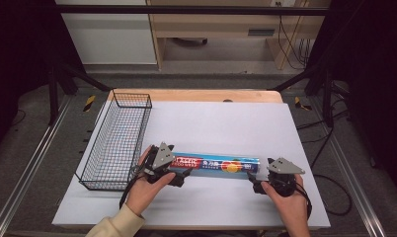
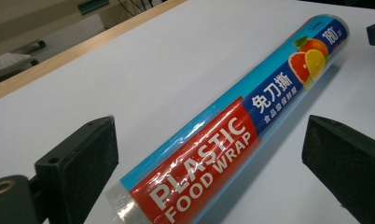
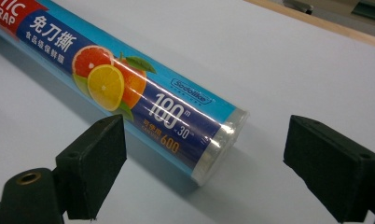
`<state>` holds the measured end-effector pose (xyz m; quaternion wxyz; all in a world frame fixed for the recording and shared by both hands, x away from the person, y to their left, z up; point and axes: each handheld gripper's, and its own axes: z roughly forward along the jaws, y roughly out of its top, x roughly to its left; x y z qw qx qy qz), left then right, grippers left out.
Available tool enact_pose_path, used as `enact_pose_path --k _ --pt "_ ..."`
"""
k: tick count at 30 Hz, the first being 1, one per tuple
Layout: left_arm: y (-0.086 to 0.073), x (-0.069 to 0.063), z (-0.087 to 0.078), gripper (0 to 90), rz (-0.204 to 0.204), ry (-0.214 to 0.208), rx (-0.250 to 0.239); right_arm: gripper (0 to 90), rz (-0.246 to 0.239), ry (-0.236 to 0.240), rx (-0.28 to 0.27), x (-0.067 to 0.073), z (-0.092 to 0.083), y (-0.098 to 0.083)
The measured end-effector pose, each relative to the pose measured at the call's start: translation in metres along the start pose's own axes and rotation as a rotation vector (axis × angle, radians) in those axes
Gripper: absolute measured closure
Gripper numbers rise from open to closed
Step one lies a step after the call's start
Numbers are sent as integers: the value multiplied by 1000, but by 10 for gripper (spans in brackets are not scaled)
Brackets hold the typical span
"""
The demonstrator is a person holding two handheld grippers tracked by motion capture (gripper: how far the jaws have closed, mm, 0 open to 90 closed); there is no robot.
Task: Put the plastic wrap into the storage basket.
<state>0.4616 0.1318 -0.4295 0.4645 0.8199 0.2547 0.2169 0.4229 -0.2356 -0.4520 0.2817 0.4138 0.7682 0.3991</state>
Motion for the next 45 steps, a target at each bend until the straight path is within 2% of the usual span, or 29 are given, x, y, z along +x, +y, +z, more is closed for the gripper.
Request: enact_pose_path --k 5,6,8,10,17,19,24,26,31,34,39,42,45 --pt "4 -1 -3 36 36 -33 11 100 -9 -1 33 -7 -4 9" --pt "4 0 -4 36 40 -32 14 97 -24 -1 39 -8 -4 11" --pt "4 2 -5 38 45 -35 30 72 -61 25 59 -11 -6 16" --pt "3 4 -6 37 39 -40 40 58 -78 50 74 -13 -6 23" --pt "-5 4 -12 38 46 -66 49 69 -282 177 147 -7 10 57" --pt "-5 5 -12 41 39 -73 46 82 -335 202 147 -3 16 66" --pt "-5 4 -12 42 43 -88 50 106 -409 275 189 3 36 80" --pt "-5 4 -12 43 46 -93 53 159 -434 324 211 6 44 82" --pt "-6 6 -10 43 44 -95 68 152 -496 400 271 14 62 84" --pt "-7 5 -10 43 45 -98 72 150 -520 429 299 15 73 84" --pt "-7 4 -9 43 50 -105 78 142 -547 443 350 12 88 74" --pt "-8 3 -8 44 52 -108 84 134 -561 467 363 15 92 71" --pt "-8 1 -7 45 64 -112 97 112 -568 456 358 16 96 70"
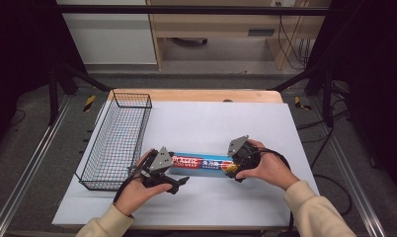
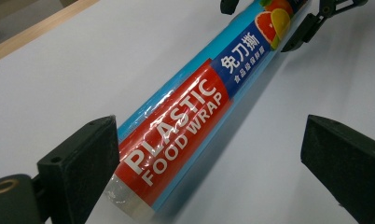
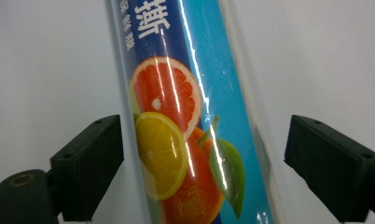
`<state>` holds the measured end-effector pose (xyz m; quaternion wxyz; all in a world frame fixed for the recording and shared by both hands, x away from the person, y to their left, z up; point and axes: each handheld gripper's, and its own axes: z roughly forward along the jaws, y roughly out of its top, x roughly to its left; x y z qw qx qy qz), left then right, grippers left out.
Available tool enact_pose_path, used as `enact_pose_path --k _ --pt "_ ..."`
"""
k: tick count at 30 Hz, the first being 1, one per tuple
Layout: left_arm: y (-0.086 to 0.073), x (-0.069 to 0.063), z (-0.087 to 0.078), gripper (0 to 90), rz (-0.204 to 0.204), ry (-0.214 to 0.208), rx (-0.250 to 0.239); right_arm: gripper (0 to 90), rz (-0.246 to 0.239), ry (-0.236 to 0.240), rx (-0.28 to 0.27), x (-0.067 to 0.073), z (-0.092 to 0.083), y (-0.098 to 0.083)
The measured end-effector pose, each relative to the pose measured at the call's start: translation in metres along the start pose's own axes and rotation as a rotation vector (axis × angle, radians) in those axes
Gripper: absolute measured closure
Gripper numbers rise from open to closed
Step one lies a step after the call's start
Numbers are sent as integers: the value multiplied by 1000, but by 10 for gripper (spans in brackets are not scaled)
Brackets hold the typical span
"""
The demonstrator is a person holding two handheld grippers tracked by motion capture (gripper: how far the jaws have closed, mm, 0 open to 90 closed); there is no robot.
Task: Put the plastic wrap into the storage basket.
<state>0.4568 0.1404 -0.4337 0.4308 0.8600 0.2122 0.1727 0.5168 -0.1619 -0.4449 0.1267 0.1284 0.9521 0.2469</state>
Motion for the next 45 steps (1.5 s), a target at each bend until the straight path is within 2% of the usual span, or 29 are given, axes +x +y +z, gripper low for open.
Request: enact_pose_path --k 7,11,17,25,31,34,40,45 --pt "0 -2 1 48 14 -15 13 121 -25 30 19 0 5 -3" --pt "0 -3 2 48 26 -18 30 157 -28 32 26 0 7 -4" --pt "1 -3 1 48 31 -14 28 230 -39 44 39 0 9 -5" --pt "2 -1 -2 49 29 -8 26 275 -36 19 55 0 11 -4" --pt "5 0 -6 52 25 -9 18 291 -89 -18 43 6 10 -4" --pt "9 2 -9 53 36 -6 19 296 -97 -33 27 10 8 -6" --pt "17 8 -13 54 75 5 55 302 -142 -87 19 19 2 -3" --pt "25 11 -15 55 99 17 72 303 -157 -94 2 22 -4 -1"
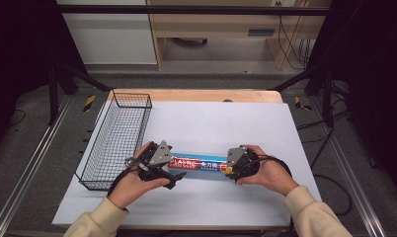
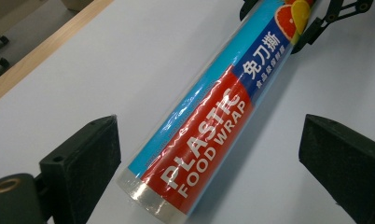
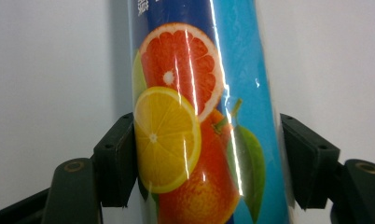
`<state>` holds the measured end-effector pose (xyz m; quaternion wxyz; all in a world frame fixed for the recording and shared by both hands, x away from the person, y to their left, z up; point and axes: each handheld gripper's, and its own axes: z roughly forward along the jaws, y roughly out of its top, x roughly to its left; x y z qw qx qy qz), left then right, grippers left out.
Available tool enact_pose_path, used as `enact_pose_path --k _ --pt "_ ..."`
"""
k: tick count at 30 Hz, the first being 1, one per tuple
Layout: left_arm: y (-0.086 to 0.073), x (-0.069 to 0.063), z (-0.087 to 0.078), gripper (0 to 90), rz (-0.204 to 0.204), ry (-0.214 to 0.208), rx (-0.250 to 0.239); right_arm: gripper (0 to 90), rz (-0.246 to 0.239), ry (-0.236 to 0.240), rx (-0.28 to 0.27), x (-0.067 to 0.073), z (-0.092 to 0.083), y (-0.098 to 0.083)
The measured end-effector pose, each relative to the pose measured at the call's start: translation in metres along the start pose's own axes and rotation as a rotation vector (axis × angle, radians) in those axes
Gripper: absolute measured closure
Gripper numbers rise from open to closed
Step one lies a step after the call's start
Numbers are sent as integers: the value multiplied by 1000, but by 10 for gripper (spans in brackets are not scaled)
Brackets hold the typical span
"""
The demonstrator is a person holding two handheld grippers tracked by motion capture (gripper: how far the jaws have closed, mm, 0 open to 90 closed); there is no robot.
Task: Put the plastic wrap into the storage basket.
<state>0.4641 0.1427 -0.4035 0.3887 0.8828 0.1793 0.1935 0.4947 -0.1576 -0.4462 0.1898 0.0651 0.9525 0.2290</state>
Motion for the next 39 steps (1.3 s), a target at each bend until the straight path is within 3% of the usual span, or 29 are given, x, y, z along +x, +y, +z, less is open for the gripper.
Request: enact_pose_path --k 5,8,12,19,22,23,35,39 --pt "6 2 -1 55 37 -8 22 303 -10 -9 -17 2 -9 1" --pt "11 4 0 56 82 -5 49 303 -6 -11 -24 3 -17 1" --pt "18 8 1 54 103 -17 58 303 -19 -25 -20 3 -26 2" --pt "37 13 3 52 222 -62 98 304 -45 -42 -11 -4 -46 7" --pt "43 16 5 51 260 -63 111 304 -57 -55 -6 -10 -52 11" --pt "45 17 6 51 262 -59 106 304 -46 -65 -9 -11 -54 13" --pt "62 23 11 53 310 -50 91 304 -111 -103 17 -29 -77 33" --pt "67 24 14 52 327 -53 102 304 -120 -98 17 -30 -81 39"
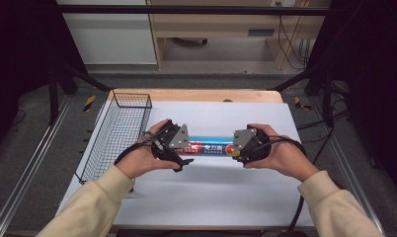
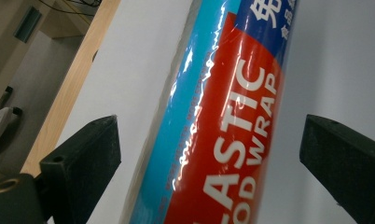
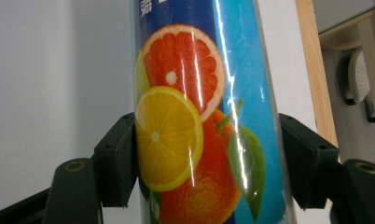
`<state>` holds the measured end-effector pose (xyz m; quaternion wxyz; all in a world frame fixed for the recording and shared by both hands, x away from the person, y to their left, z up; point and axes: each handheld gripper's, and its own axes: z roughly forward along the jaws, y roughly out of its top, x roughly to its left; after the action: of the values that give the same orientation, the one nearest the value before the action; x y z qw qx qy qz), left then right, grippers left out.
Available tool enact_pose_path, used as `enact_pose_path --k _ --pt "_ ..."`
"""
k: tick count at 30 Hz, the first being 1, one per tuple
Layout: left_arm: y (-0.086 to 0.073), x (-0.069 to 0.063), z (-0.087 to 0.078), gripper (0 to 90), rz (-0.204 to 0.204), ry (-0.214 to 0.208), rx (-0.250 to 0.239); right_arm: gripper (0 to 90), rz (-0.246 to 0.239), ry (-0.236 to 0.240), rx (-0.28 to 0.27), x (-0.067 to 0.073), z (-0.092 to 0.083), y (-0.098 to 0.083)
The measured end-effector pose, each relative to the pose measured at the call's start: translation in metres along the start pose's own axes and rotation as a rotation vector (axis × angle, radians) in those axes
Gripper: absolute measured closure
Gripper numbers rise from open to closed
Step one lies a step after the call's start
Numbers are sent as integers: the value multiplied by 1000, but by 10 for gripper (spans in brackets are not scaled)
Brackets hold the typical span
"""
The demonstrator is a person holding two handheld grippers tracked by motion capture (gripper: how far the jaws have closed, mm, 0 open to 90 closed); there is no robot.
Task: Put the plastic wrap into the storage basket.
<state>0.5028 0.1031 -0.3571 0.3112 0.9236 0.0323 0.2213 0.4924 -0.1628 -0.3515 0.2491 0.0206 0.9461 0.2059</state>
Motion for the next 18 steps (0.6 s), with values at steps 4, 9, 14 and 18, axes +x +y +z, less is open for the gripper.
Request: enact_pose_path --k 4,9,14,18 --pt "3 0 4 59 28 -8 23 304 -16 2 4 -1 -1 6" --pt "5 -3 7 88 51 -20 50 304 -25 15 1 0 1 12" --pt "5 -4 8 106 65 -12 69 305 -31 8 -16 3 0 18" --pt "5 -3 7 149 71 -12 81 305 -32 16 -20 2 1 20"
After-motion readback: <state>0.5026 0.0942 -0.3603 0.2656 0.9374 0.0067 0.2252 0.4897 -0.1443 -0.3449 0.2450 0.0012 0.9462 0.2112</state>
